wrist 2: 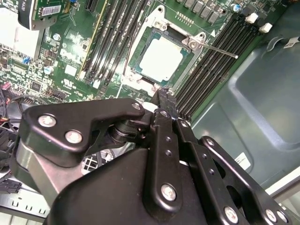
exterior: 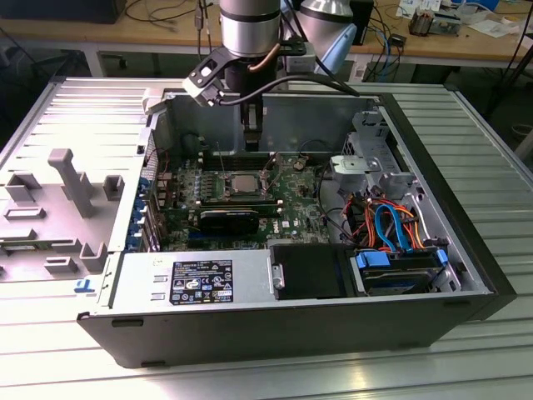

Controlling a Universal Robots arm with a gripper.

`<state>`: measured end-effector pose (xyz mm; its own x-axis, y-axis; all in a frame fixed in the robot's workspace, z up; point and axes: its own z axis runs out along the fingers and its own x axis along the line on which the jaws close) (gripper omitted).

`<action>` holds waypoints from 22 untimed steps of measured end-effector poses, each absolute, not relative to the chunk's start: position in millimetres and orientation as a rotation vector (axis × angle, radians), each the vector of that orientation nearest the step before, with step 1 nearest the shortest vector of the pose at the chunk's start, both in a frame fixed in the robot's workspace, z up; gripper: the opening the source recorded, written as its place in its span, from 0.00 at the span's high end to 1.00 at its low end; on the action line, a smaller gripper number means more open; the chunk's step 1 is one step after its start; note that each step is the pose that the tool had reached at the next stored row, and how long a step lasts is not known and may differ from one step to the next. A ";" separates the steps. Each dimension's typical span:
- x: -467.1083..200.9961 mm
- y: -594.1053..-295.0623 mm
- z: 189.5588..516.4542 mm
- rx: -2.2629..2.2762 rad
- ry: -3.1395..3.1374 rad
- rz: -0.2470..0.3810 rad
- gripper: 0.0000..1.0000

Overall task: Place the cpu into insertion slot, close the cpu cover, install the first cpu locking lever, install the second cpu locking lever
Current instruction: 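Close the cpu cover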

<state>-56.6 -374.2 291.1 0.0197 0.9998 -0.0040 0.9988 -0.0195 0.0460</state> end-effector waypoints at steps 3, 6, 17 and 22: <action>-53.7 -374.2 291.0 2.217 2.174 0.046 0.89; -51.6 -374.2 291.0 2.218 2.174 0.046 0.89; -46.9 -374.2 291.1 2.218 2.174 0.046 0.89; -44.9 -374.2 291.0 2.217 2.174 0.046 0.89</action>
<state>-44.9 -374.2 291.0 0.0196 0.9998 -0.0039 0.9988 -0.0194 0.0460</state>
